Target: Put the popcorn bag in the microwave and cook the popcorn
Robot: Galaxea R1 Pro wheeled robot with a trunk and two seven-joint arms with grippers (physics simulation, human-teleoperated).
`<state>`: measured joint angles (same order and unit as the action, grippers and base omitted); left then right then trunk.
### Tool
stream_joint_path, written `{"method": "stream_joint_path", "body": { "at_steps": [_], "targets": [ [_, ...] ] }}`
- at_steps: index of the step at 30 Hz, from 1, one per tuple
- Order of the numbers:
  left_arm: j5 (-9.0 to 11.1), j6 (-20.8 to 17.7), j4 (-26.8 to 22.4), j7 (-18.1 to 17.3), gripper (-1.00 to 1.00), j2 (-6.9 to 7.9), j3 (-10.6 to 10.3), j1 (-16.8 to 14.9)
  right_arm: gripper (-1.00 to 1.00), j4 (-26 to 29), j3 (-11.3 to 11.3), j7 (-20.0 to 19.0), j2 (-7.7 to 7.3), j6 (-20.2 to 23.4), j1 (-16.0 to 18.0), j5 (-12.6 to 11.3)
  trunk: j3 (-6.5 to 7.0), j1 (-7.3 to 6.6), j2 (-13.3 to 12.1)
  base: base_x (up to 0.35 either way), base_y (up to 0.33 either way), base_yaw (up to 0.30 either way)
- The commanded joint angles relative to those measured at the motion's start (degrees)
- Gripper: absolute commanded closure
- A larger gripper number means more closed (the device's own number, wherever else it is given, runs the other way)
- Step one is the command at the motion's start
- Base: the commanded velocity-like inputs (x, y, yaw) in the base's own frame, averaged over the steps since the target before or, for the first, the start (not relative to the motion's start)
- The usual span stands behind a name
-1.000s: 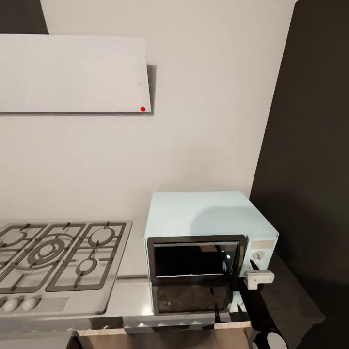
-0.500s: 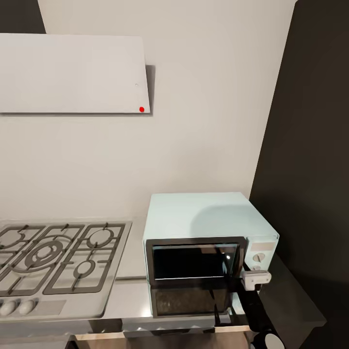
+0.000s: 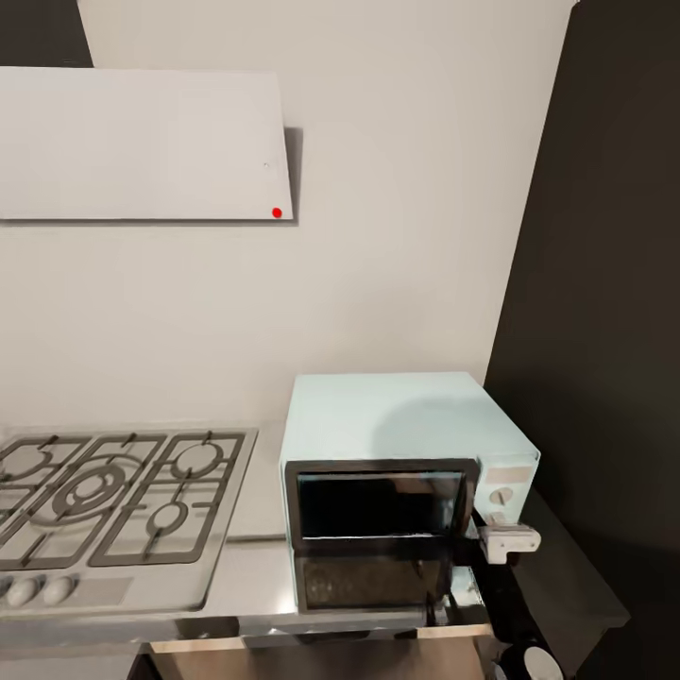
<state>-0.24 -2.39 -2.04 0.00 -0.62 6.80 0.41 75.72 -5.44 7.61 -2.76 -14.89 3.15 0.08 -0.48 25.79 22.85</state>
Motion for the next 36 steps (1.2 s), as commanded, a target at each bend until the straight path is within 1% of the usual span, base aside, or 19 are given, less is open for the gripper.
{"method": "stream_joint_path", "body": {
  "at_steps": [1,6,16,22,30,36],
  "targets": [
    [-0.03,-0.25,-0.15,0.00,-1.00,-0.01,0.41,0.03,1.00,-0.05,-1.24,0.23,-0.06,-0.05,0.02,0.35,-0.06,0.00,0.06,-0.297,0.000,0.000],
    [-0.03,-0.25,-0.15,0.00,-1.00,0.00,0.41,0.03,1.00,-0.05,-1.24,0.23,-0.06,-0.05,0.02,0.35,-0.06,0.00,0.06,-0.270,0.000,0.000],
    [-0.03,-0.25,-0.15,0.00,-1.00,-0.01,0.41,0.03,1.00,-0.05,-1.24,0.23,-0.06,-0.05,0.02,0.35,-0.06,0.00,0.06,-0.020,0.000,0.000],
    [-0.03,-0.25,-0.15,0.00,-1.00,0.00,0.41,0.03,1.00,-0.05,-1.24,0.23,-0.06,-0.05,0.02,0.35,-0.06,0.00,0.06,-0.229,0.000,0.000],
    [-0.02,-0.23,-0.15,0.00,-1.00,0.00,0.49,0.03,1.00,-0.05,-1.24,0.22,-0.06,-0.05,0.02,0.35,-0.06,0.00,0.06,-0.033,0.000,0.000],
    [-0.03,-0.25,-0.15,0.00,-1.00,0.00,0.50,0.03,1.00,-0.05,-1.24,0.21,-0.06,-0.05,0.02,0.35,-0.06,0.00,0.06,-0.133,0.000,0.000]
  ]
}}
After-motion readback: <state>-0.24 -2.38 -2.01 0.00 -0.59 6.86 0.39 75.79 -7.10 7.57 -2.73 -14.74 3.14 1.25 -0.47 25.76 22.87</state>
